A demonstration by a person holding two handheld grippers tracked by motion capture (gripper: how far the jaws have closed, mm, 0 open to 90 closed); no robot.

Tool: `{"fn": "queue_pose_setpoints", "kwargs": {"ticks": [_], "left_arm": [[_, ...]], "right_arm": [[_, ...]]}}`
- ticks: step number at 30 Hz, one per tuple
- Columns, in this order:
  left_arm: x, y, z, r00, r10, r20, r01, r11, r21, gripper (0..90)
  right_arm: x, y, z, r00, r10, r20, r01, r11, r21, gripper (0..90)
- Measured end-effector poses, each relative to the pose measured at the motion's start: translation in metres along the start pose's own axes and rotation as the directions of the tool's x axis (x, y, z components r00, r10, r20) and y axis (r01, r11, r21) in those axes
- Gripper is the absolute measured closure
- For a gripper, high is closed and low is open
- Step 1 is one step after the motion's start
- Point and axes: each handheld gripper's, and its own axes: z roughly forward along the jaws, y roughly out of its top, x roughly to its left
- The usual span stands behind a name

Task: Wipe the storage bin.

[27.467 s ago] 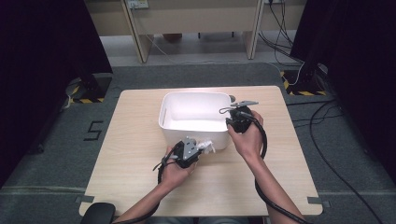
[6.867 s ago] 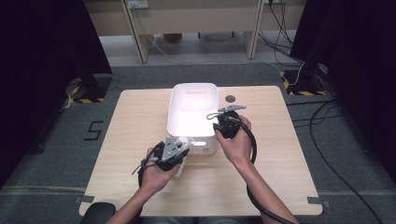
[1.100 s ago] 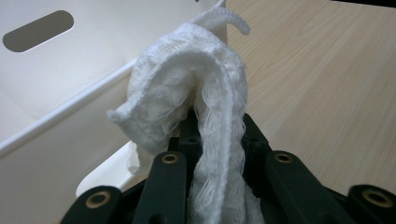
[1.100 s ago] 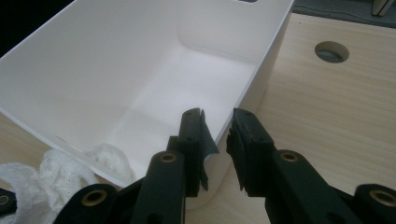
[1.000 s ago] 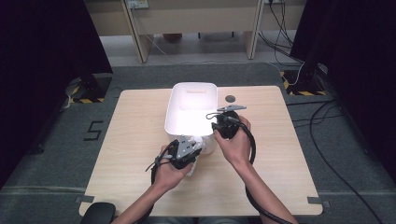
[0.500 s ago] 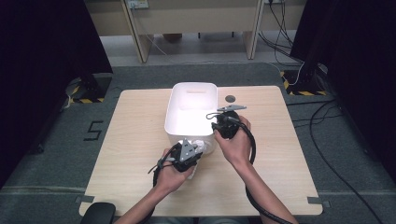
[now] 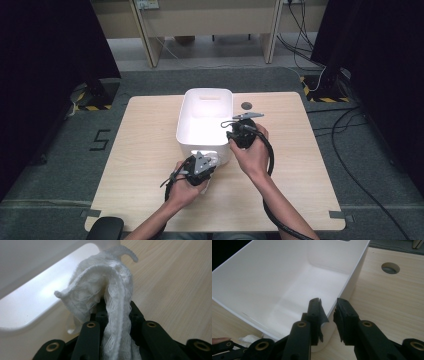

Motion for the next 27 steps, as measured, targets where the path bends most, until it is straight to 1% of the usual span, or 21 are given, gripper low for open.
{"fn": "queue_pose_setpoints", "kwargs": {"ticks": [9, 15, 27], "left_arm": [[-0.001, -0.005, 0.008, 1.0, 0.003, 0.001, -0.003, 0.9998, 0.019, 76.0], [-0.001, -0.005, 0.009, 0.9999, 0.009, 0.007, -0.009, 0.9995, 0.029, 76.0], [-0.006, 0.001, 0.012, 0.9999, 0.009, 0.014, -0.01, 0.9998, 0.018, 76.0]], "right_arm": [[0.0, 0.0, 0.0, 1.0, 0.0, 0.0, 0.0, 1.0, -0.002, 74.2], [0.001, 0.0, 0.0, 1.0, 0.002, -0.001, -0.002, 1.0, -0.001, 74.2], [0.0, 0.0, 0.001, 1.0, 0.0, -0.001, 0.0, 1.0, -0.003, 74.2]]}}
